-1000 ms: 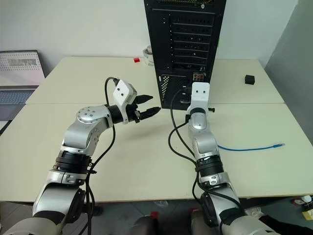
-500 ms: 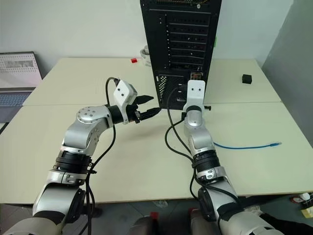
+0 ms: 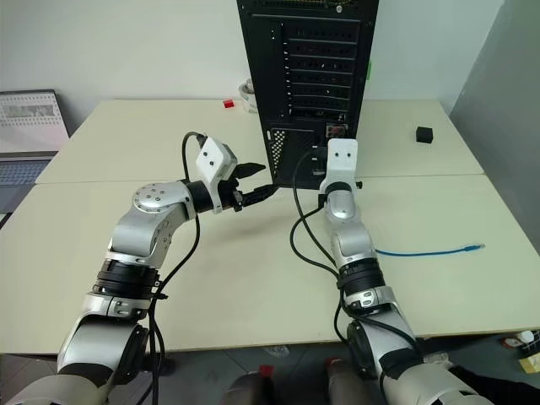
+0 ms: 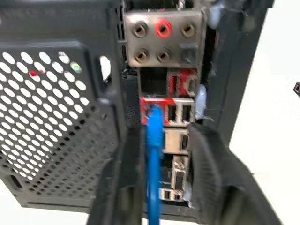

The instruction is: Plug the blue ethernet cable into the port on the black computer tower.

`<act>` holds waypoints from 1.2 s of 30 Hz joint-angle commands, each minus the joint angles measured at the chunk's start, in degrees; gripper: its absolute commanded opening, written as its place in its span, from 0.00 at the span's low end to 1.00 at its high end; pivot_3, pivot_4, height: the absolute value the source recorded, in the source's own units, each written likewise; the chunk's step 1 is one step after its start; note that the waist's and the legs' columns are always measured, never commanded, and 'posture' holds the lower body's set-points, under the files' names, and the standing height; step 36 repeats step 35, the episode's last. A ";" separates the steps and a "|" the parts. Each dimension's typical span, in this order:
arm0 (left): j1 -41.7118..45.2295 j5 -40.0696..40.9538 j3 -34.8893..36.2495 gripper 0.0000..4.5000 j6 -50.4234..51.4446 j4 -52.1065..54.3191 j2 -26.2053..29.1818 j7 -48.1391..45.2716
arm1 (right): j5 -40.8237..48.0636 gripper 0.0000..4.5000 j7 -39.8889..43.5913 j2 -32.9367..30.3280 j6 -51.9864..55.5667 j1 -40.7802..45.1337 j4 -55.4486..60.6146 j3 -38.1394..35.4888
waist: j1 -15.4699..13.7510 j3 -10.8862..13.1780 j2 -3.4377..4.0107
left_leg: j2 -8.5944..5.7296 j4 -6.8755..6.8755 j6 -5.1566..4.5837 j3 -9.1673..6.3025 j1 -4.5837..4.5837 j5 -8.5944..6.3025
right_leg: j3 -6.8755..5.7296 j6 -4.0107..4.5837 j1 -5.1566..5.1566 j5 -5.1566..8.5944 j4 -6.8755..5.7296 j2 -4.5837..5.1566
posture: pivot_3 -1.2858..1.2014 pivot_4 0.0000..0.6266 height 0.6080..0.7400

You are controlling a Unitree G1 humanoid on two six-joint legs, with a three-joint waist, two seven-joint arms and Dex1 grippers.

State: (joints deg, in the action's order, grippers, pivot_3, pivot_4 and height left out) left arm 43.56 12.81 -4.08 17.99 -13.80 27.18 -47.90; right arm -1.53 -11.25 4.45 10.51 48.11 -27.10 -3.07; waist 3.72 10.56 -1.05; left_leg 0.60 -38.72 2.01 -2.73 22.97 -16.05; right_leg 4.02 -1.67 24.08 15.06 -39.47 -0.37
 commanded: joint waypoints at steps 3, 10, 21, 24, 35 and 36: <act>1.84 -0.15 1.64 0.70 -2.36 0.43 -0.75 1.45 | 0.12 0.64 2.52 -1.51 3.30 -4.18 11.59 1.22 | -0.19 0.00 0.00 | 0.00 -0.01 0.00 0.00 0.01 0.00 | 0.01 0.00 0.00 0.00 0.00 0.01 | 0.52 0.24 1.00; 1.01 -1.13 1.83 0.70 -2.81 0.59 -0.10 3.46 | 5.98 0.95 17.39 -8.64 12.46 -15.39 36.29 4.46 | -0.47 0.00 0.00 | -0.01 -0.01 0.00 -0.01 0.04 0.00 | 0.00 -0.01 -0.01 0.00 0.03 0.01 | 0.52 0.24 1.00; -1.69 0.99 3.29 0.70 0.37 5.34 3.63 1.86 | 21.07 0.95 42.16 -30.86 19.00 -22.57 46.97 -3.10 | -0.59 0.00 -0.01 | 0.00 -0.02 -0.02 -0.05 0.03 -0.01 | -0.07 -0.02 -0.13 0.01 0.22 -0.02 | 0.52 0.24 1.00; -2.35 2.01 3.79 0.70 1.21 5.98 4.56 0.56 | 24.24 0.95 45.12 -34.72 21.80 -20.69 45.74 -4.96 | -0.55 0.00 -0.01 | 0.02 -0.02 -0.02 -0.06 0.02 -0.01 | -0.07 -0.02 -0.14 0.01 0.24 -0.05 | 0.52 0.24 1.00; -2.89 2.64 5.17 0.70 -0.03 4.99 6.31 -1.59 | 28.47 0.95 49.86 -40.27 27.59 -14.99 42.34 -4.72 | -0.96 0.01 -0.01 | 0.00 -0.02 -0.03 -0.12 0.01 -0.01 | -0.15 -0.02 -0.28 0.01 0.40 -0.03 | 0.52 0.24 1.00; -2.89 2.64 5.17 0.70 -0.03 4.99 6.31 -1.59 | 28.47 0.95 49.86 -40.27 27.59 -14.99 42.34 -4.72 | -0.96 0.01 -0.01 | 0.00 -0.02 -0.03 -0.12 0.01 -0.01 | -0.15 -0.02 -0.28 0.01 0.40 -0.03 | 0.52 0.24 1.00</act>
